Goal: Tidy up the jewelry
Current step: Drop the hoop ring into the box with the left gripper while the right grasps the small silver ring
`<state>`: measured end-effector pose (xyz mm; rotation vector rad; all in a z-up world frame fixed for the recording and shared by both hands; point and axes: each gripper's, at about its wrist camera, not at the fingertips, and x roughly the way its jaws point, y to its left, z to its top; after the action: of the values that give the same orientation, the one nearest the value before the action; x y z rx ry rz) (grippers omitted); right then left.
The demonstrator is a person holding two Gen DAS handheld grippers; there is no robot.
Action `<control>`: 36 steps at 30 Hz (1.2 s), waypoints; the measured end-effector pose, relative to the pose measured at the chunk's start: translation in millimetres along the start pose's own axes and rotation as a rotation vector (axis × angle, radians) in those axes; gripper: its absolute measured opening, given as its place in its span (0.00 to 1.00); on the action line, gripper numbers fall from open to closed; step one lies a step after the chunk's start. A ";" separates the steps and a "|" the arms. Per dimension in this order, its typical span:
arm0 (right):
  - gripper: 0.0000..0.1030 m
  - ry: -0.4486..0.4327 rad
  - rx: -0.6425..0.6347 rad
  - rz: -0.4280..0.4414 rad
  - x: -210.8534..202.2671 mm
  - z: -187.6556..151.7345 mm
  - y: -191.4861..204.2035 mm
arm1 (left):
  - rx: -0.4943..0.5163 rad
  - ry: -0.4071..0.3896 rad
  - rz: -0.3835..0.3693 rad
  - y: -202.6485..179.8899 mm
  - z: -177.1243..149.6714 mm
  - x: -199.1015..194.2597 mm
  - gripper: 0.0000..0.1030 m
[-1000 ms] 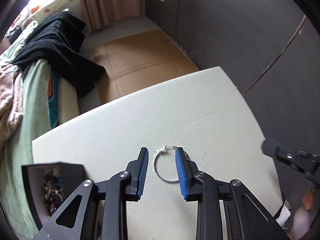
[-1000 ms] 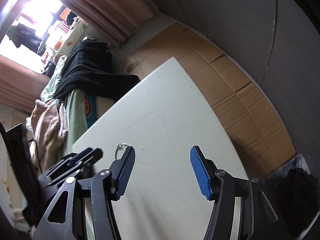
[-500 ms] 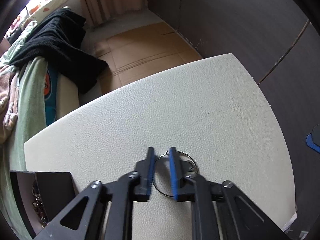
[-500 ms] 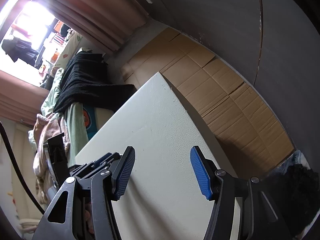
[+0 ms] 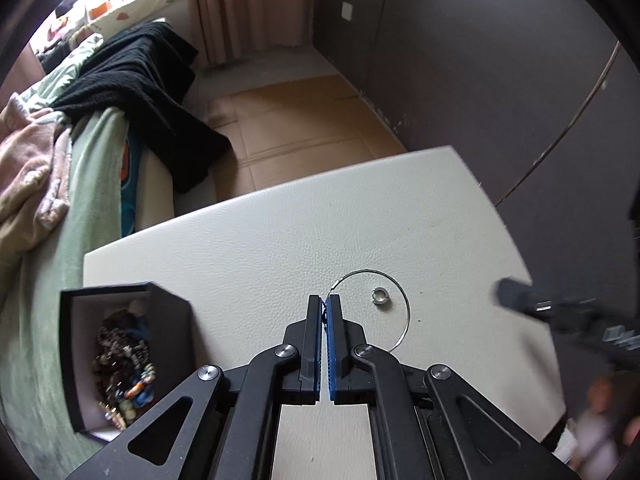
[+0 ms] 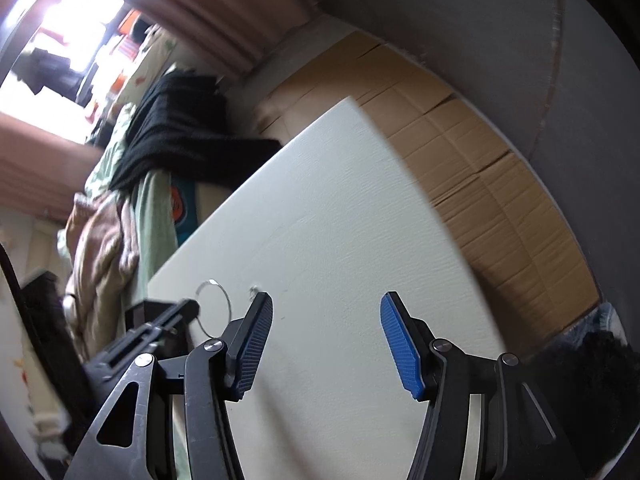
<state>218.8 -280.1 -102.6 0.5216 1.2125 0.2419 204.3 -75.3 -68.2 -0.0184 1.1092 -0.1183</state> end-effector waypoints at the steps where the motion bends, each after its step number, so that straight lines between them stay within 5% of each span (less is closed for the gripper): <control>1: 0.55 -0.002 -0.019 -0.006 3.7 -1.3 5.0 | -0.008 -0.009 0.002 3.5 -1.3 -5.4 0.01; 3: 0.53 -0.014 -0.047 -0.017 10.2 -3.1 13.7 | -0.021 -0.019 0.008 10.7 -1.8 -12.6 0.01; 7: 0.30 0.007 -0.110 0.014 27.3 -5.9 30.5 | -0.047 -0.028 0.027 34.9 -2.1 -26.3 0.01; 20: 0.27 0.014 -0.310 -0.106 69.1 1.3 84.8 | -0.150 -0.037 0.074 108.9 -14.6 -48.9 0.01; 36: 0.26 0.062 -0.633 -0.340 83.0 -20.5 112.8 | -0.187 -0.013 0.097 127.9 -19.5 -50.3 0.01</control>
<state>239.0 -141.1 -119.4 -0.2427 1.1862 0.3333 175.7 57.8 -41.4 -0.1321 1.1036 0.0727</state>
